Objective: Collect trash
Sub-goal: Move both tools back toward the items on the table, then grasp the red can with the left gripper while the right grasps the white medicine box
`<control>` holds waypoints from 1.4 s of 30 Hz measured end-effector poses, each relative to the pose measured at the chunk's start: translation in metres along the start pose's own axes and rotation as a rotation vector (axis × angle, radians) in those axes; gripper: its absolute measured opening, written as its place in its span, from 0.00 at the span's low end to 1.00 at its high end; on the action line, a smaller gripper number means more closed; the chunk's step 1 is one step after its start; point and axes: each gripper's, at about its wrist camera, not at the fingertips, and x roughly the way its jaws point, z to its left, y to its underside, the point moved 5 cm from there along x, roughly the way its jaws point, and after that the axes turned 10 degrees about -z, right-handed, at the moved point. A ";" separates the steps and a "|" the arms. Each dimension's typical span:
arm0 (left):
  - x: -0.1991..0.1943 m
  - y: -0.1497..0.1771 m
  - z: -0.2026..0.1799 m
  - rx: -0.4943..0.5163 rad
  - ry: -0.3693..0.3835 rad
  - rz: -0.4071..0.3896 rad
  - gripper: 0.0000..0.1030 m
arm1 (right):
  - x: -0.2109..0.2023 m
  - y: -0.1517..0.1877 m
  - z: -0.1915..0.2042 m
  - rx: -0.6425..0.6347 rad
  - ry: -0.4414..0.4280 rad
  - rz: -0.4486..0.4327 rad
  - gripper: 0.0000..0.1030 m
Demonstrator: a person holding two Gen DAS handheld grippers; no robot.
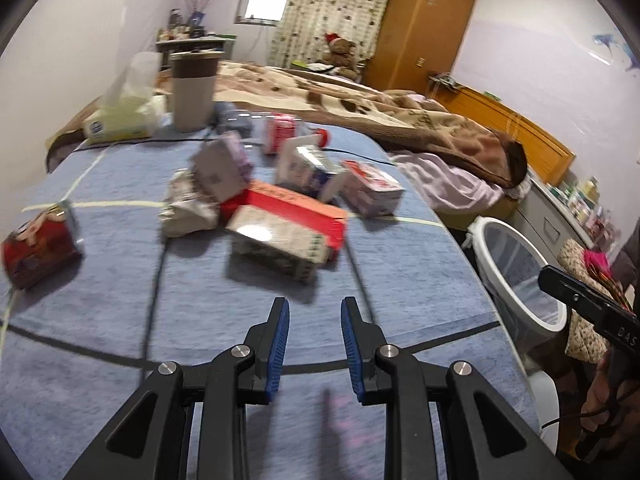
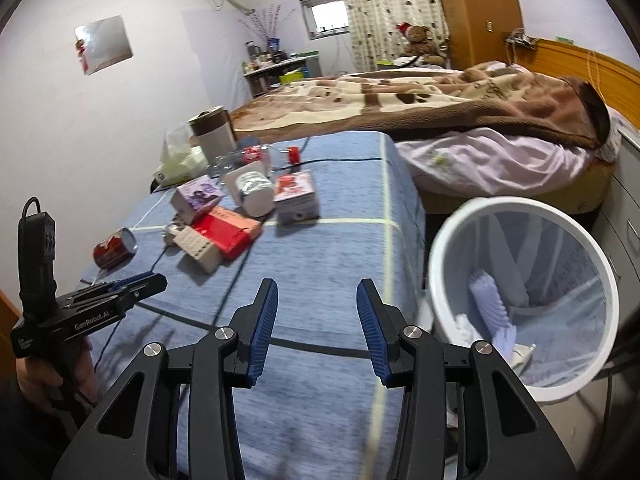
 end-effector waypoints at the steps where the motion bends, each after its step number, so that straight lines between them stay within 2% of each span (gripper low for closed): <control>1: -0.003 0.000 0.009 -0.011 -0.015 -0.004 0.26 | 0.001 -0.001 0.003 -0.007 -0.005 0.001 0.42; 7: -0.019 -0.009 0.051 -0.037 -0.095 -0.028 0.27 | 0.013 -0.011 0.030 -0.062 -0.078 0.032 0.42; 12: -0.031 -0.023 0.084 -0.051 -0.146 -0.067 0.42 | 0.021 -0.016 0.060 -0.119 -0.163 0.069 0.42; 18: -0.039 -0.032 0.124 -0.057 -0.207 -0.084 0.45 | 0.041 -0.008 0.087 -0.153 -0.220 0.157 0.42; 21: -0.040 -0.035 0.140 -0.050 -0.235 -0.088 0.50 | 0.052 -0.004 0.098 -0.182 -0.234 0.181 0.42; 25: -0.040 -0.042 0.168 -0.026 -0.278 -0.090 0.52 | 0.068 -0.005 0.108 -0.235 -0.242 0.196 0.55; 27: -0.041 -0.046 0.178 -0.009 -0.292 -0.099 0.53 | 0.076 -0.007 0.113 -0.261 -0.247 0.195 0.55; 29: -0.040 -0.052 0.190 0.014 -0.309 -0.104 0.60 | 0.085 -0.008 0.117 -0.280 -0.256 0.196 0.55; 34: -0.023 -0.063 0.212 0.073 -0.287 -0.080 0.65 | 0.109 -0.002 0.120 -0.297 -0.263 0.226 0.55; 38: -0.005 -0.061 0.219 0.099 -0.206 -0.035 0.68 | 0.126 0.006 0.121 -0.294 -0.264 0.257 0.55; 42: 0.002 -0.053 0.212 0.129 -0.168 0.000 0.69 | 0.132 0.010 0.122 -0.291 -0.267 0.267 0.55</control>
